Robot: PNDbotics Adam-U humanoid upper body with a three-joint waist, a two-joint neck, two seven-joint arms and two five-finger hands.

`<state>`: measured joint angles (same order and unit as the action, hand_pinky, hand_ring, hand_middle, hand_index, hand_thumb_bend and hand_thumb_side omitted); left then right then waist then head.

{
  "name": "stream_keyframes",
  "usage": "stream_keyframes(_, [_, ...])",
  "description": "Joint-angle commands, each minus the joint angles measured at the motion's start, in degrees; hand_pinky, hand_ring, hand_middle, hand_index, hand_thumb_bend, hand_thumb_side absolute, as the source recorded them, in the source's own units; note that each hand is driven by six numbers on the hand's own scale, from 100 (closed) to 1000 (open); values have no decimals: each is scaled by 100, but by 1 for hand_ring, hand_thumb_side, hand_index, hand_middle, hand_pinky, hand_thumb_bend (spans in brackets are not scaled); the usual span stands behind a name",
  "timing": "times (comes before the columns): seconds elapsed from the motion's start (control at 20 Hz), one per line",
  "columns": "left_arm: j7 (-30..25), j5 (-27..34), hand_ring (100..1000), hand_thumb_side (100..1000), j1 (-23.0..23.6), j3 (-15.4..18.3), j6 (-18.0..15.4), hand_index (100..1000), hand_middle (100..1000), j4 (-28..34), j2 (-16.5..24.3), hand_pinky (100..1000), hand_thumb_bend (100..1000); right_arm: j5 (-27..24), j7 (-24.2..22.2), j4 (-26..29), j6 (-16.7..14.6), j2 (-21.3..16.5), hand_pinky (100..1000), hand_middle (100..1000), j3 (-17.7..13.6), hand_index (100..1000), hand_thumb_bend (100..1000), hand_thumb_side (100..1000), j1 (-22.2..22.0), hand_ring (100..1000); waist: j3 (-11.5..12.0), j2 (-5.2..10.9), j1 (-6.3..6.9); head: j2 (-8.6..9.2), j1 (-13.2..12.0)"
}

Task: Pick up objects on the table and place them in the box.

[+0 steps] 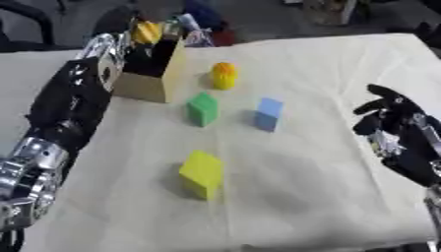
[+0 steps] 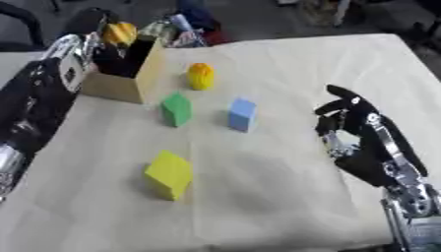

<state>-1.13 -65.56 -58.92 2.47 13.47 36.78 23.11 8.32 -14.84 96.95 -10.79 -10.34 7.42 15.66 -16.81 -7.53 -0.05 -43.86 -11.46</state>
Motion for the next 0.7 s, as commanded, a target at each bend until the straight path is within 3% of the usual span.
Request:
stream_keyframes(0.05, [-215, 62, 846, 670, -167, 59, -61, 941, 874, 151, 193, 859, 506, -32, -20, 61, -8, -64, 560, 636, -16, 920, 100, 449, 91, 561, -9, -1, 14, -26, 14])
stream_keyframes(0.1, [-248, 85, 836, 652, -180, 47, -106, 934, 862, 271, 228, 848, 501, -33, -26, 60, -10, -62, 561, 636, -14, 920, 100, 450, 90, 561, -13, 4, 14, -26, 20])
stream_keyframes(0.2, [-242, 260, 759, 507, -184, -13, -395, 873, 772, 639, 267, 792, 422, -31, -22, 59, -10, -59, 561, 636, -27, 920, 100, 450, 84, 561, -15, 9, 13, -26, 32])
stream_keyframes(0.3, [-547, 775, 709, 347, -122, -229, -1161, 852, 722, 1049, 320, 754, 325, -26, -8, 63, -10, -61, 561, 636, -44, 921, 100, 451, 85, 561, -23, 14, 18, -26, 64])
stream_keyframes(0.45, [-1687, 1601, 719, 179, -31, -747, -2387, 857, 728, 1608, 541, 777, 356, -9, 14, 68, -10, -71, 561, 637, -71, 921, 100, 453, 81, 562, -21, 27, 37, -26, 105])
stream_keyframes(0.55, [-2548, 1877, 738, 170, 23, -1136, -2944, 867, 747, 1934, 647, 793, 388, 5, 25, 72, -10, -71, 561, 637, -85, 921, 100, 454, 76, 562, -16, 36, 48, -26, 118])
stream_keyframes(0.7, [-3572, 2083, 761, 206, 105, -1597, -3375, 889, 781, 2270, 651, 811, 460, 16, 33, 77, -12, -62, 561, 637, -92, 922, 100, 455, 77, 562, -20, 42, 45, -26, 128])
